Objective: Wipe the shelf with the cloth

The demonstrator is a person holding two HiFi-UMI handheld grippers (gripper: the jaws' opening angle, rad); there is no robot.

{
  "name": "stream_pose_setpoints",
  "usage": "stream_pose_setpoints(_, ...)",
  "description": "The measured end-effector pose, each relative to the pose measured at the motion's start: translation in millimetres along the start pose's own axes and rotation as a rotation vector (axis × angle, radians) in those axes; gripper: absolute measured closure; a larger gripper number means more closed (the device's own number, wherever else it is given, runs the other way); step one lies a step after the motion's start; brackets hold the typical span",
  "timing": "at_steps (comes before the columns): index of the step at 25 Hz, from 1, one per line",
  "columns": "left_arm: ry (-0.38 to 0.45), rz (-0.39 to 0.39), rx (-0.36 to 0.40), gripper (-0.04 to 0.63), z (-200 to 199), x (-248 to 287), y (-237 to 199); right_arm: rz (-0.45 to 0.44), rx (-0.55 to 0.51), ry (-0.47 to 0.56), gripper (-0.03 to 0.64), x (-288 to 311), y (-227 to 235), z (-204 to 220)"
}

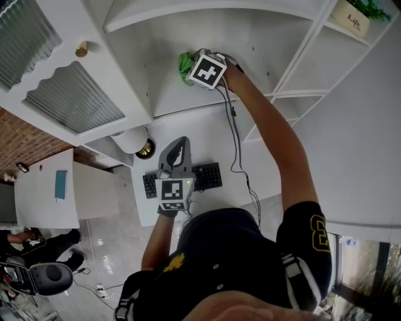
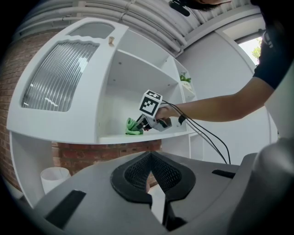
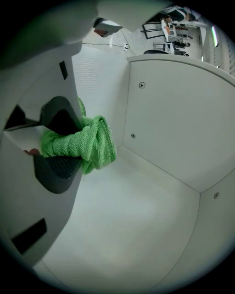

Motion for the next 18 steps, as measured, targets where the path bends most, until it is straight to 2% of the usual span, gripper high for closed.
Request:
stream_pose_setpoints(4,-0.004,0.017,0.002,0.577,0,2,5,0.075,-0.045,0.014,0.518,-14,13,-1)
stream_pose_setpoints(11,-0.003,0.046,0.007,0.577,0,6,13,0.117,-0.017,0.0,0.518,-24,24,13)
stream_pose_setpoints(18,0.0,0.076,0.006,0.577,0,8,20,0.182,0.017,-0.082,0.518,-33,34,34)
Point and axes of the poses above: the fingertips, and each gripper's own axes: x forward along the fingers, y to its right, z out of its underside, the point moved 5 cm from there along -x, backward along the fingers, and after that the axes turned 9 degrees about -z, right-handed, at the moved point
